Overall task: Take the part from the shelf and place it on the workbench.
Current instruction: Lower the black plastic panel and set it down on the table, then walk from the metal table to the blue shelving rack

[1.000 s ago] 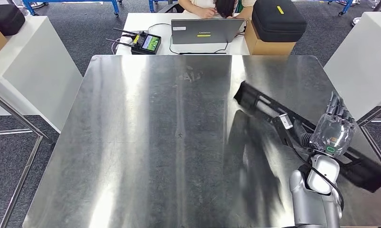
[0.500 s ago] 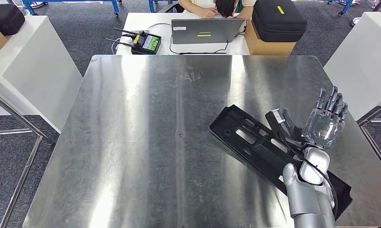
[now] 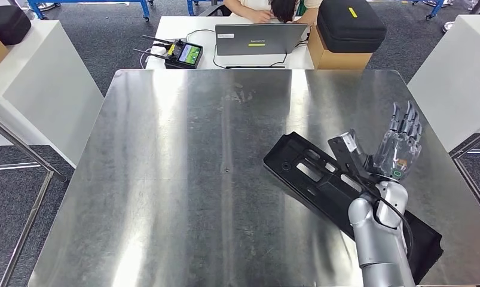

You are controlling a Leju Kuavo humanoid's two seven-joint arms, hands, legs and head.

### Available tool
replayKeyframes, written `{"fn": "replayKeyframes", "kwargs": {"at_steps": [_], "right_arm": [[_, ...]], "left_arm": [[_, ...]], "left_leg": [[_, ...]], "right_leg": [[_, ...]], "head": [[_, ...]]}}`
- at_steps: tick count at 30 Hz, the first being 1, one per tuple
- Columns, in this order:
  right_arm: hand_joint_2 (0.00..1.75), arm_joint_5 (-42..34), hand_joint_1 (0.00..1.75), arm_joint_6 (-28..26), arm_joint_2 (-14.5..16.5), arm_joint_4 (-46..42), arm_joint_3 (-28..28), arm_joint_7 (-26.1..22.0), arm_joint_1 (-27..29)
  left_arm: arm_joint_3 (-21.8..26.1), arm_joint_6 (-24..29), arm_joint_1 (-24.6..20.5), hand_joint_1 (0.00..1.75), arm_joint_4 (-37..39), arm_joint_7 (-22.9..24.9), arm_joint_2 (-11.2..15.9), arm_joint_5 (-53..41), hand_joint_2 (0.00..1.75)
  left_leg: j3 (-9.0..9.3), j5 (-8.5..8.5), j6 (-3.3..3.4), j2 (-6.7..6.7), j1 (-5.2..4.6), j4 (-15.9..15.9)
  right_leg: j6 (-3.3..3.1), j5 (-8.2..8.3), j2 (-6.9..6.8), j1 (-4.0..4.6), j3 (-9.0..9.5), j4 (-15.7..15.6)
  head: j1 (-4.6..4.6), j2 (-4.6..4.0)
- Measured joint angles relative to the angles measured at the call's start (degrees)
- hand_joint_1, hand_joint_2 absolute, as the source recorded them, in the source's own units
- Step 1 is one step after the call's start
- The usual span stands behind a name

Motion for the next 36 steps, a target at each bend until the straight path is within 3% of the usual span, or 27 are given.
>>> {"fn": "replayKeyframes", "kwargs": {"at_steps": [3,5,6,9,10,12,14,16,22,36], "right_arm": [[0.0,-31.0,0.0,8.74,2.81,-8.7,2.11,-13.66,3.24],[0.0,-51.16,0.0,15.01,4.7,-14.88,4.04,-18.65,5.3],[0.0,-57.62,0.0,16.57,5.38,-17.47,4.85,-19.68,6.12],[0.0,-62.65,0.0,20.2,6.77,-22.78,6.09,-21.31,7.81],[0.0,-63.49,0.0,23.69,7.1,-24.32,6.3,-22.26,8.55],[0.0,-71.96,0.0,35.27,7.92,-28.07,6.88,-23.99,10.38],[0.0,-85.6,0.0,46.38,9.19,-32.36,7.59,-24.17,12.37],[0.0,-95.22,0.0,52.01,10.57,-35.94,8.22,-23.73,13.92],[0.0,-97.68,0.0,55.35,13.02,-41.87,9.46,-23.14,16.63],[0.0,-98.51,0.0,55.86,14.93,-41.43,9.51,-22.49,16.88]], "left_arm": [[0.28,0.01,-0.02,0.0,0.0,0.02,0.03,-0.05,0.0],[0.47,0.04,-0.04,0.0,0.0,0.01,0.07,-0.05,0.0],[0.56,0.05,-0.03,0.0,0.0,0.01,0.08,-0.04,0.0],[0.81,0.07,0.01,0.0,0.01,-0.02,0.11,-0.03,0.0],[0.93,0.07,0.01,0.0,0.01,-0.08,0.14,-0.02,0.0],[1.34,0.11,0.05,0.0,0.01,-0.19,0.2,0.13,0.0],[1.8,0.18,0.13,0.0,0.01,-0.36,0.28,0.6,0.0],[2.32,0.1,0.34,0.0,0.02,-0.79,0.38,1.3,0.0],[4.34,-0.54,0.81,0.0,0.01,-2.15,0.52,2.42,0.0],[6.48,-0.67,1.49,0.0,-0.96,-2.87,0.22,4.63,0.0]], "left_leg": [[-0.01,-0.01,-0.01,-0.01,0.04,0.0],[0.01,-0.01,-0.02,0.0,0.05,0.0],[0.02,-0.02,-0.03,0.0,0.05,-0.01],[0.03,-0.04,-0.07,0.0,0.06,-0.01],[0.04,-0.05,-0.07,0.01,0.06,-0.02],[0.06,-0.05,-0.07,0.02,0.05,-0.02],[0.07,-0.05,-0.07,-0.01,0.04,-0.02],[0.08,-0.05,-0.07,-0.01,0.04,-0.02],[0.11,-0.09,-0.13,0.03,0.04,-0.02],[0.15,-0.1,-0.13,0.02,-0.04,0.01]], "right_leg": [[-0.01,-0.01,0.0,0.01,0.01,0.01],[-0.02,-0.02,0.01,0.01,0.0,0.01],[-0.03,-0.03,0.01,0.02,0.0,0.0],[-0.06,-0.05,0.01,0.02,0.03,0.0],[-0.07,-0.05,0.01,0.02,0.04,0.0],[-0.07,-0.05,0.01,0.02,0.06,0.0],[-0.07,-0.05,-0.01,0.01,0.07,0.0],[-0.08,-0.06,-0.01,0.01,0.08,0.0],[-0.08,-0.06,0.02,0.01,0.08,-0.01],[-0.06,-0.04,0.02,-0.08,0.14,-0.04]], "head": [[-0.02,0.0],[-0.03,0.0],[-0.03,0.0],[-0.01,0.0],[-0.01,0.0],[-0.02,0.0],[-0.02,0.0],[-0.01,0.0],[-0.01,0.0],[-0.01,0.0]]}}
